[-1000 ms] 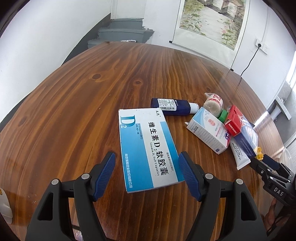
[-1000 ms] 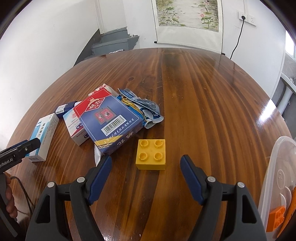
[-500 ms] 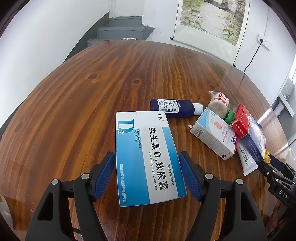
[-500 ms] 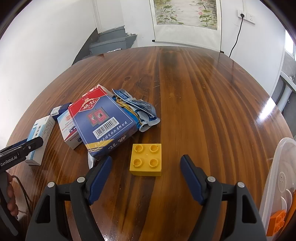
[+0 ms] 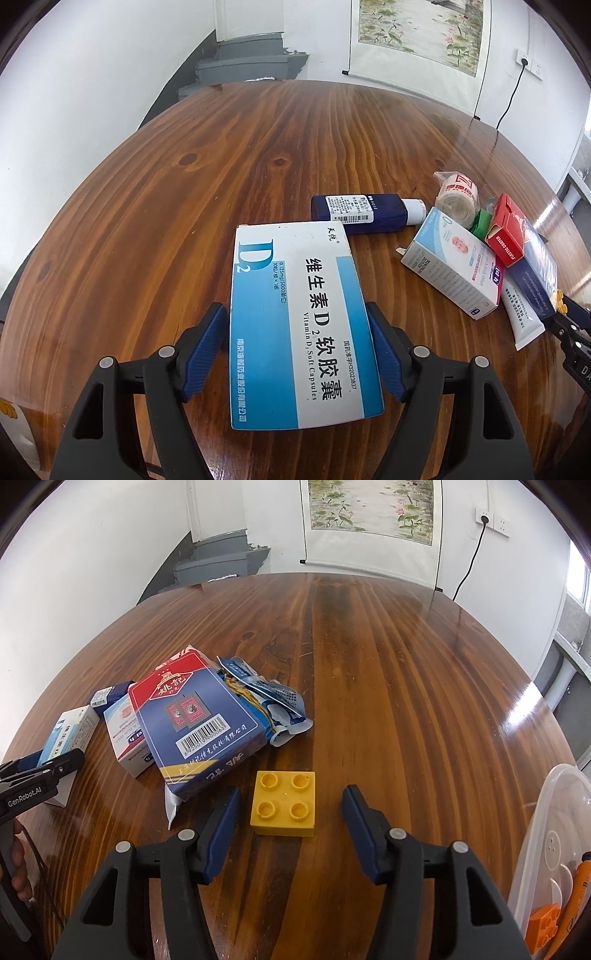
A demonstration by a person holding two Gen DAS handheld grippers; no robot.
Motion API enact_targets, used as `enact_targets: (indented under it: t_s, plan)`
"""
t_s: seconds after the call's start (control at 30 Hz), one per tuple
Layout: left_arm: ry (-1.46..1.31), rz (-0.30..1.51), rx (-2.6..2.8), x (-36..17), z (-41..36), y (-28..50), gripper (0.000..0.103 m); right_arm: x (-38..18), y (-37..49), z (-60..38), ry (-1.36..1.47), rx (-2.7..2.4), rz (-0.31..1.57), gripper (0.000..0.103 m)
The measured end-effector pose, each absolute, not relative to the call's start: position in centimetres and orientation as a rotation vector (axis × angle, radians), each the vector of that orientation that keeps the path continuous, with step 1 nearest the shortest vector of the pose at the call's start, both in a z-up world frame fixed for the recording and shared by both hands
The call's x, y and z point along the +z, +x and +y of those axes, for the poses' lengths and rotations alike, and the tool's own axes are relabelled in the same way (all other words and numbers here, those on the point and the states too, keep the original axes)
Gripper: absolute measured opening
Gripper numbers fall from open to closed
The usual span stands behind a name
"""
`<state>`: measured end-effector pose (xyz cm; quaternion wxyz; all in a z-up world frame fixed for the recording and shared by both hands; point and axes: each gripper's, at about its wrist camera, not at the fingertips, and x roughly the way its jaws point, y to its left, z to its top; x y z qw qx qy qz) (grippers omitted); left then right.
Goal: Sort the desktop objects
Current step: 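Close left gripper on blue-and-white vitamin box while right gripper grasps yellow brick, then lift and carry the box in left gripper and yellow brick in right gripper to bowl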
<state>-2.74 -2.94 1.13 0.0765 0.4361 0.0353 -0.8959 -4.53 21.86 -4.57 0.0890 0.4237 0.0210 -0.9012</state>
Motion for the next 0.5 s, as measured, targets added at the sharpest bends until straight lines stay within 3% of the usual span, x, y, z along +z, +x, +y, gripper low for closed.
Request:
enact_targets:
  t_s: [0.23,0.37,0.5]
  plan:
    - [1.293,0.103,-2.694,1.1,-3.0,-2.5,0.077,-4.6,-4.1,22.0,1.256,-2.69,0.068,0.036]
    - [1.285,0.111,-2.713,1.2,-2.9,-2.1,0.069,-4.6,-4.1,22.0,1.255,-2.691,0.062,0.035]
    - [1.288,0.13,-2.745,1.3,-2.5,-1.7,0.069,-4.6,-3.8,22.3,1.254,-2.692,0.046,0.035]
